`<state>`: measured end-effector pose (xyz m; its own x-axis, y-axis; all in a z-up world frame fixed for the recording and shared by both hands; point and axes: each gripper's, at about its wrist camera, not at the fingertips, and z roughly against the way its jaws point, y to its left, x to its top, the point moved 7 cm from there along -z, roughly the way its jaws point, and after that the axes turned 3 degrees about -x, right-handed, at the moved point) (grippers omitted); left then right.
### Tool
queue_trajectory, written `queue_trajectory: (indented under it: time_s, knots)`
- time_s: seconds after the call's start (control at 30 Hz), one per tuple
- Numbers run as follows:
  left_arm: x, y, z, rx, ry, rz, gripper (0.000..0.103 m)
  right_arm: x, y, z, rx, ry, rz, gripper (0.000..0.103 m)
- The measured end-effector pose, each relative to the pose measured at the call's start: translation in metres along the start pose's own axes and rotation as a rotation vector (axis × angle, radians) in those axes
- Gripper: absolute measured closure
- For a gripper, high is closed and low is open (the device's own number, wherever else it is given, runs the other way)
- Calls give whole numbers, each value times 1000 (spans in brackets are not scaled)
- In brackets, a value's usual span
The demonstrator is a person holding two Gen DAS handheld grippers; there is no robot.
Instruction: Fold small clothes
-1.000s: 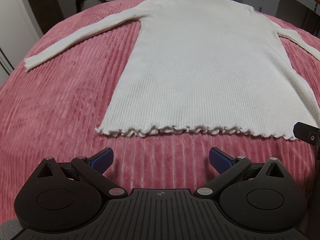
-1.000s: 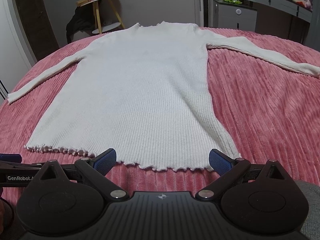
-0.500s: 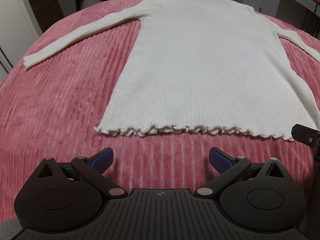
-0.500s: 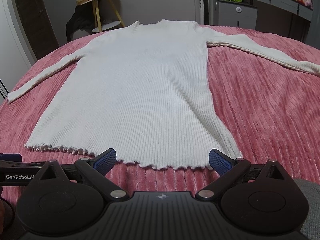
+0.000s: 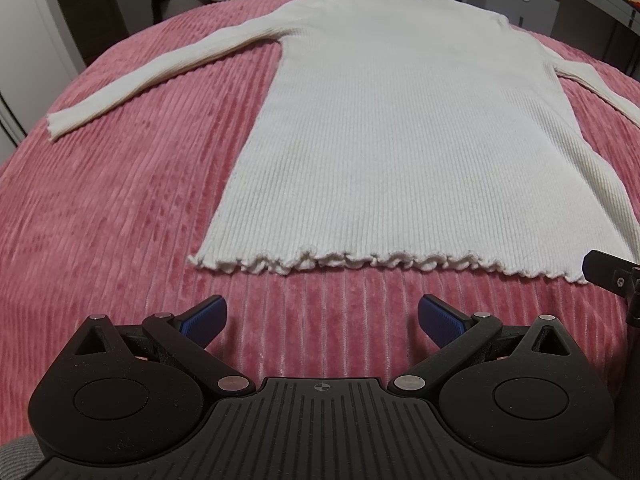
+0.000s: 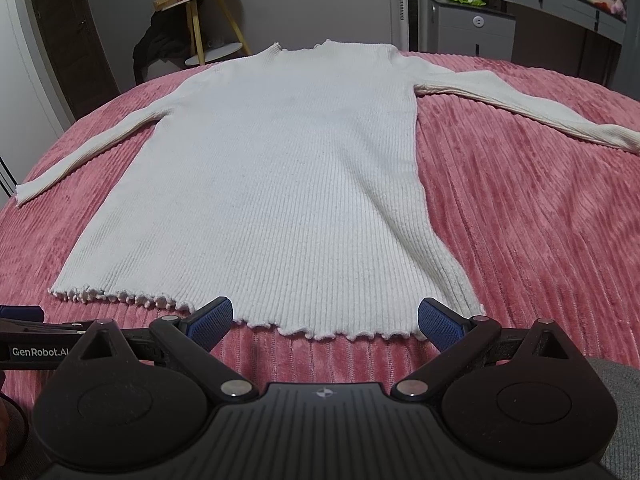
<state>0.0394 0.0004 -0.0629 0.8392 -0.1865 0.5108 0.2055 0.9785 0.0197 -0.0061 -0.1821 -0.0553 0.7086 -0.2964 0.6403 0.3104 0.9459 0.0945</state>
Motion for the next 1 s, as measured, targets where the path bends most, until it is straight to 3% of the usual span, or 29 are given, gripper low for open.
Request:
queue_trajectory:
  time_s: [0.6, 0.77, 1.0]
  knots:
    - [2, 3, -1, -3, 0, 20, 0, 0, 1, 2, 22, -19, -6, 4]
    - [4, 2, 0, 10, -12, 7, 0, -1, 8, 4, 92, -18, 8, 4]
    - [4, -2, -1, 15, -13, -8, 0, 2, 1, 2, 150, 24, -66, 4]
